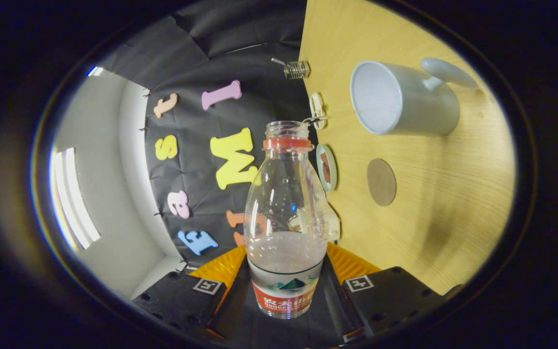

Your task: Take the bottle from table, then pour the juice into the cup, finally place the bottle on the coaster

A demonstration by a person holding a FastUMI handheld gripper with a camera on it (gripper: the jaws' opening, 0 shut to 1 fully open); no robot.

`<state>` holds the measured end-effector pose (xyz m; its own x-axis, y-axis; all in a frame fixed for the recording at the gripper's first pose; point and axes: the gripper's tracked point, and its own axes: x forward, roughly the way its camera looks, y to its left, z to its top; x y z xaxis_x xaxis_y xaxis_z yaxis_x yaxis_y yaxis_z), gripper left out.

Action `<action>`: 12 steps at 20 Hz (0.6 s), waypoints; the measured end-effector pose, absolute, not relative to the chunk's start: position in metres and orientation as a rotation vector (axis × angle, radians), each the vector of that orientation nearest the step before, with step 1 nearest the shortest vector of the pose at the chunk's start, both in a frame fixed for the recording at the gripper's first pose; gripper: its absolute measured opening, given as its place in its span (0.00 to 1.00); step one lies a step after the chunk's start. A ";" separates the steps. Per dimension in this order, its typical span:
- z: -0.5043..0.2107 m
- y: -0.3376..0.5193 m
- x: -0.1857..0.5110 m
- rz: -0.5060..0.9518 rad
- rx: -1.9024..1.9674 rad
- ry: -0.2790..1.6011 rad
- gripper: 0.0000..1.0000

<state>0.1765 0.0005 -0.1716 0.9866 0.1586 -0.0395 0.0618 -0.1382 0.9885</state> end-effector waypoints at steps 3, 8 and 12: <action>-0.171 0.002 0.174 0.084 1.712 0.172 0.78; -0.164 0.005 0.176 0.089 1.728 0.169 0.77; -0.156 0.009 0.178 0.096 1.722 0.172 0.77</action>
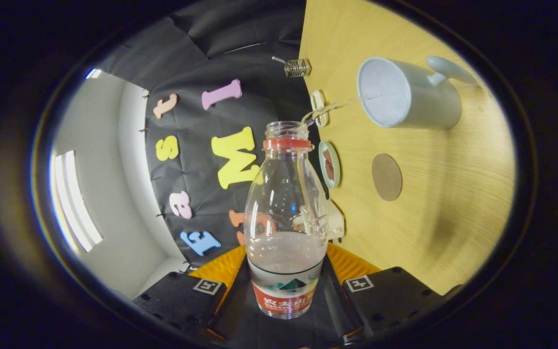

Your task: Take the bottle from table, then pour the juice into the cup, finally place the bottle on the coaster

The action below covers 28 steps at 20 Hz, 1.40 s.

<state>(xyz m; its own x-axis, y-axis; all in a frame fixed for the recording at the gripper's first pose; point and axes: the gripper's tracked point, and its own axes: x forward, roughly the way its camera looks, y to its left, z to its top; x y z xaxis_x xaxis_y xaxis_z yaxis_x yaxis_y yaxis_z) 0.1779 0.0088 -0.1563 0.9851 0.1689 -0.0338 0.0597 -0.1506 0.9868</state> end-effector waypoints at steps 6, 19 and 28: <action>-0.147 0.009 0.182 0.109 1.751 0.161 0.77; -0.142 -0.002 0.187 0.097 1.839 0.145 0.77; -0.114 -0.009 0.190 0.110 1.906 0.115 0.77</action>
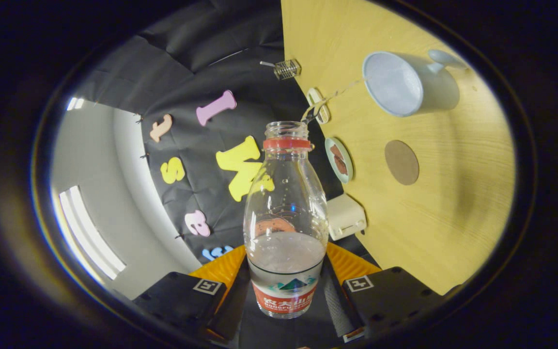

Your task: Take the bottle from table, then pour the juice into the cup, finally place the bottle on the coaster

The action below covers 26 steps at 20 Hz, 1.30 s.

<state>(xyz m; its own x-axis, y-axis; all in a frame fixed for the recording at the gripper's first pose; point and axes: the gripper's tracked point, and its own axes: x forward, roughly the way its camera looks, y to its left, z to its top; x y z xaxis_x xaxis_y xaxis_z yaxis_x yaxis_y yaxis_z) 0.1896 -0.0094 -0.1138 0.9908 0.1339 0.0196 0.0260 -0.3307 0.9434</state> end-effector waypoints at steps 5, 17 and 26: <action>-0.110 -0.009 0.188 0.115 1.937 0.115 0.77; -0.106 -0.006 0.190 0.098 2.070 0.124 0.77; -0.103 -0.015 0.191 0.082 2.111 0.117 0.77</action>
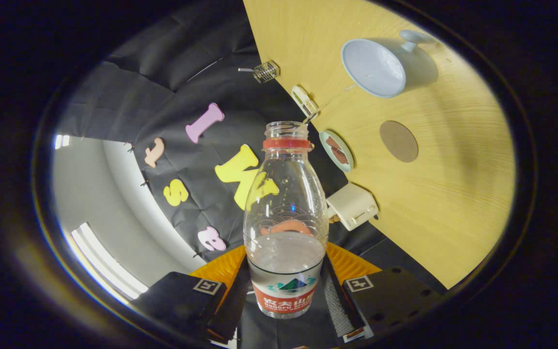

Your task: Take the bottle from table, then pour the juice into the cup, finally place the bottle on the coaster

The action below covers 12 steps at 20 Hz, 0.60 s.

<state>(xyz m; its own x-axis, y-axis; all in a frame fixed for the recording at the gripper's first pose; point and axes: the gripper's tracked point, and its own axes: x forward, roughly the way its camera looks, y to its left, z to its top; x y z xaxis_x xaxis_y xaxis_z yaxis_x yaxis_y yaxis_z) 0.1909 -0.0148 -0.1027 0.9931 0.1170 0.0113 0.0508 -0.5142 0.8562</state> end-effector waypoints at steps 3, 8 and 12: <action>-0.108 -0.015 0.194 0.069 2.140 0.130 0.77; -0.109 -0.024 0.196 0.056 2.167 0.113 0.77; -0.116 -0.029 0.196 0.044 2.151 0.106 0.77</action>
